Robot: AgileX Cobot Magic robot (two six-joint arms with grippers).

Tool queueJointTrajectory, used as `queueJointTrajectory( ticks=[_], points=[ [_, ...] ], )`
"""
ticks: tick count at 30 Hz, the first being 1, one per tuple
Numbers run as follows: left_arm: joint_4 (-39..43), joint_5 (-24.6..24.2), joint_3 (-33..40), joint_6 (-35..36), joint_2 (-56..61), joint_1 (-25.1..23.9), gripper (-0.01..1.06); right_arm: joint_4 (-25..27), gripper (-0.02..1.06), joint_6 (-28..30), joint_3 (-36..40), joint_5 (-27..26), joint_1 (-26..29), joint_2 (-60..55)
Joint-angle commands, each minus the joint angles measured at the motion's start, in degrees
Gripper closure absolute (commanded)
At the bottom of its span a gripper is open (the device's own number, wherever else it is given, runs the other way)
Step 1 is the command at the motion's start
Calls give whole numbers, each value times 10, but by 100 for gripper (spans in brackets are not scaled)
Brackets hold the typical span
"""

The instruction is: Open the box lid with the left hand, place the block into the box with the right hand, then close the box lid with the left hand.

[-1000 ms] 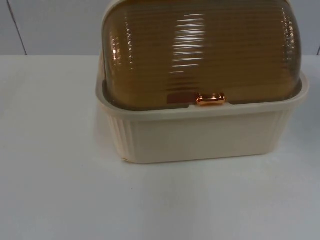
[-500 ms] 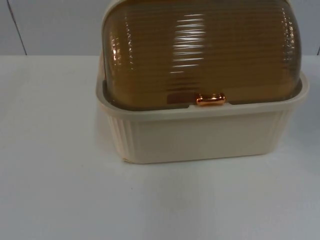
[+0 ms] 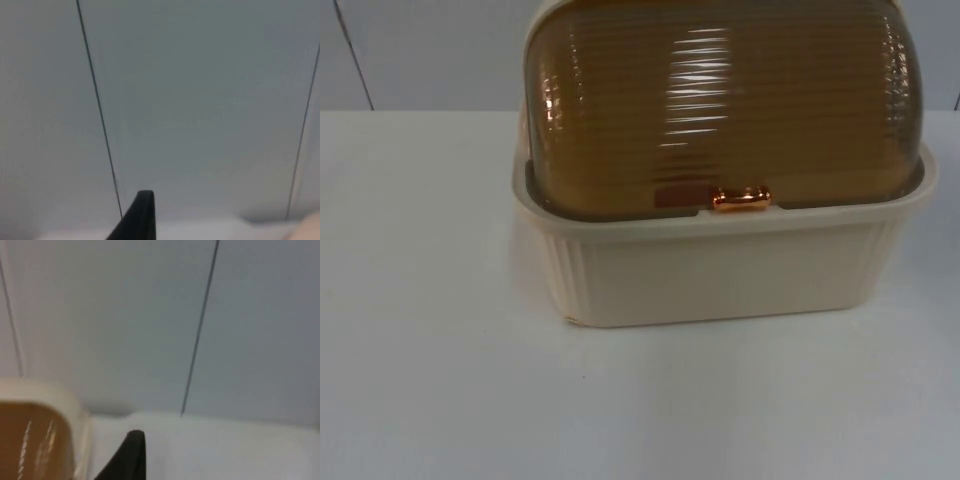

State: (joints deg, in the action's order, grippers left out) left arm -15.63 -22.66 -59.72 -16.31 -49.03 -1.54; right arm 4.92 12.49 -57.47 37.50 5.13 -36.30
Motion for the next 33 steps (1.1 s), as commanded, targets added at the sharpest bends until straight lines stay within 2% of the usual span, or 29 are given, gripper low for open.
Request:
queueJointTrajectory(
  ticks=[1, 3, 6, 9, 13, 14, 20, 21, 25, 26, 27, 28, 33],
  points=[
    [5, 10, 0, 1, 42, 4, 0, -36, 0, -3, -1, -42, 3, 47],
    [13, 7, 0, 1, 94, 4, 0, -57, 0, -14, -1, -70, 3, 88],
    [19, -9, 0, 1, 134, 4, 0, -65, 0, -25, -4, -65, 3, 117],
    [18, -49, -1, 12, 196, 4, 0, -43, 0, -63, -42, -12, -3, 149],
    [42, -79, -15, 30, 285, 2, 0, -55, 0, -56, -146, 61, -26, 164],
    [42, -79, -15, 30, 285, 2, 0, -55, 0, -56, -146, 61, -26, 164],
    [104, -214, -138, 94, 335, 2, 0, -56, 0, -42, -283, 157, -32, 169],
    [104, -214, -138, 94, 335, 2, 0, -56, 0, -42, -283, 157, -32, 169],
    [105, -272, -205, 95, 355, 2, 0, -38, 0, -33, -292, 231, -32, 216],
    [108, -292, -220, 95, 364, 2, 0, -30, 0, -32, -292, 245, -32, 231],
    [108, -292, -220, 95, 364, 2, 0, -30, 0, -32, -292, 245, -32, 231],
    [112, -321, -239, 97, 376, 2, 0, -19, 0, -33, -292, 256, -32, 259],
    [99, -348, -273, 111, 411, -1, 0, 27, 0, -35, -294, 294, -30, 309]
  ],
)
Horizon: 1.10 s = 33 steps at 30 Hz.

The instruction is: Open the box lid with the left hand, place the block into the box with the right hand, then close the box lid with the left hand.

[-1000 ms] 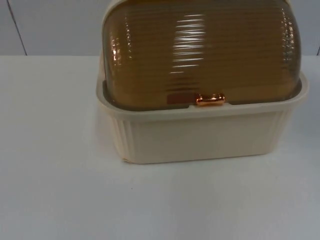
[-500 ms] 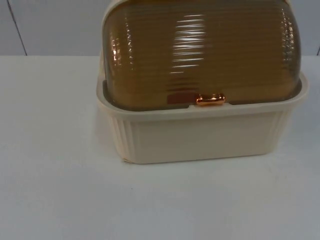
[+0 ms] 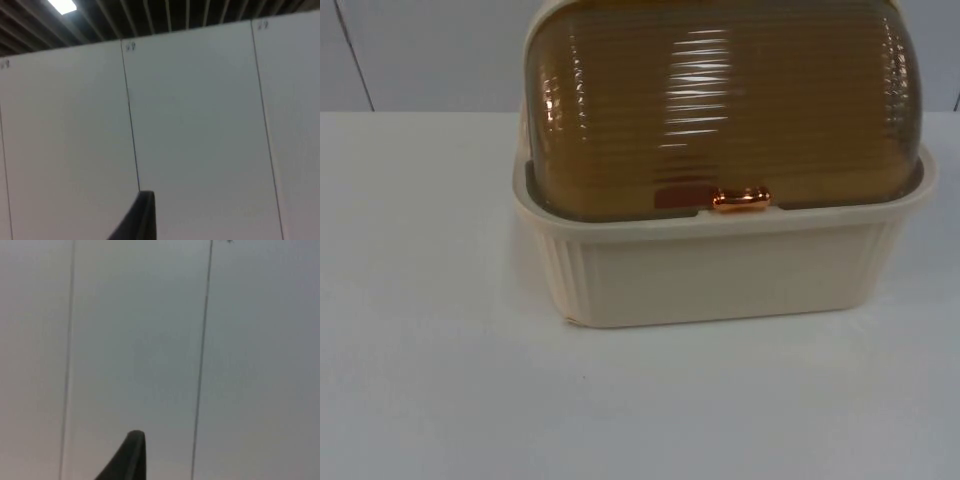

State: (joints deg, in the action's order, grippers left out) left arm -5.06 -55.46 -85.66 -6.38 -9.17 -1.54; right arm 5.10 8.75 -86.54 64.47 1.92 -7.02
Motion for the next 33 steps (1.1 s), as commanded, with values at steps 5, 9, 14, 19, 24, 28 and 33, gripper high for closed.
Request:
queueJointTrajectory(
  ticks=[5, 9, 14, 19, 24, 28, 33],
  points=[
    [-9, -51, -33, 11, 27, -5, 0, 57, 0, 5, -4, 53, 2, 29],
    [-7, -66, -33, 11, 43, -5, 0, 73, 0, 11, -4, 55, -1, 39],
    [-5, -103, -25, 18, 74, -5, 0, 72, 0, 11, -3, 55, -17, 53],
    [-7, -108, -2, 22, 89, -5, 0, 69, 0, 14, 1, 55, -51, 53],
    [-7, -108, 36, 22, 92, -5, 0, 53, 0, 14, 8, 55, -56, 63],
    [-11, -142, 66, 22, 92, -5, 0, 36, 0, 5, 51, 55, -56, 70],
    [-24, -145, 57, 22, 92, -5, 0, 42, 0, -6, 56, 55, -56, 70]
  ],
)
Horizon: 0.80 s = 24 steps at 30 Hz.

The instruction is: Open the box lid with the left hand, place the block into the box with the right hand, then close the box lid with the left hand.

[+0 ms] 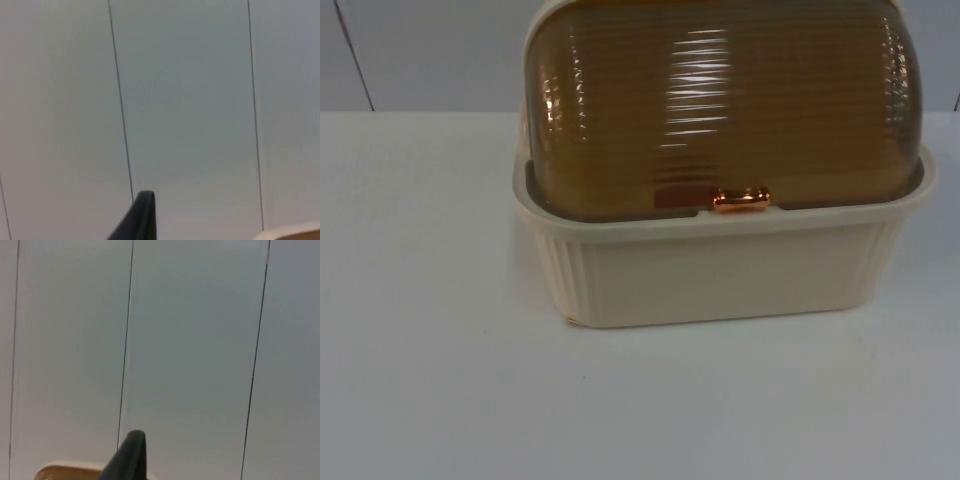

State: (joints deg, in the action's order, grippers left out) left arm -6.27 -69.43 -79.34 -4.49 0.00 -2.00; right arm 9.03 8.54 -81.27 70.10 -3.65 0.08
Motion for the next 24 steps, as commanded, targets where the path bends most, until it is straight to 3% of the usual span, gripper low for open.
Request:
queueJointTrajectory(
  ticks=[1, 15, 20, 24],
  points=[
    [-17, -5, -9, 3, 0, -1, 0, 2, 0, -4, 4, -1, -1, -1],
    [-46, 25, 69, -14, 0, 13, 0, 4, 0, -4, 108, -17, -1, -1],
    [-24, 37, 172, -11, 0, 14, 0, -37, 0, -59, 203, -48, -1, -1],
    [-22, 37, 260, -11, 0, 14, 0, -47, 0, -66, 268, -52, -1, -1]
  ],
)
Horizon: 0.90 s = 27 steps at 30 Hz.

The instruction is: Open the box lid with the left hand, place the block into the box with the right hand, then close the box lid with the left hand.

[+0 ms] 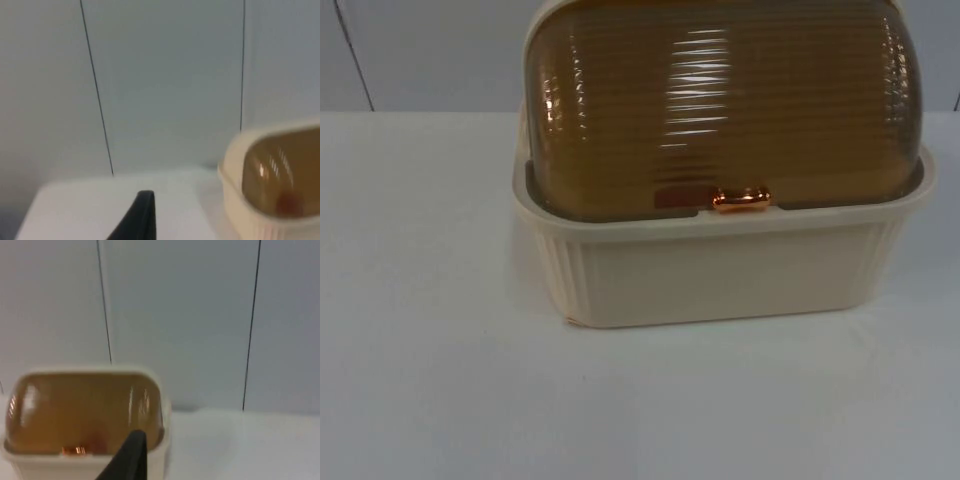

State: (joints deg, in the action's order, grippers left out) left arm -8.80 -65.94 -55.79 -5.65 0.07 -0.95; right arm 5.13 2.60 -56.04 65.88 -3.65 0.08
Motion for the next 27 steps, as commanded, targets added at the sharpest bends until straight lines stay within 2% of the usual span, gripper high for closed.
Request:
queueJointTrajectory(
  ticks=[1, 7, 13, 19, 25, 27],
  points=[
    [4, 3, 49, 1, -1, 3, 0, -8, 0, -6, 38, -10, -1, -1],
    [4, 3, 155, 1, -1, 3, 0, -8, 0, -6, 131, 1, -1, -1],
    [10, 3, 186, 1, -1, 3, 0, -23, 0, -6, 192, 18, -1, -1],
    [54, 16, 210, 1, -1, 3, 0, -46, 0, -6, 243, -17, -1, -1],
    [52, 22, 251, 1, -1, 3, 0, -47, 0, -6, 265, -42, -1, -1],
    [53, 45, 272, 4, -1, 3, 0, -47, 0, -6, 265, -42, -1, -1]
  ],
)
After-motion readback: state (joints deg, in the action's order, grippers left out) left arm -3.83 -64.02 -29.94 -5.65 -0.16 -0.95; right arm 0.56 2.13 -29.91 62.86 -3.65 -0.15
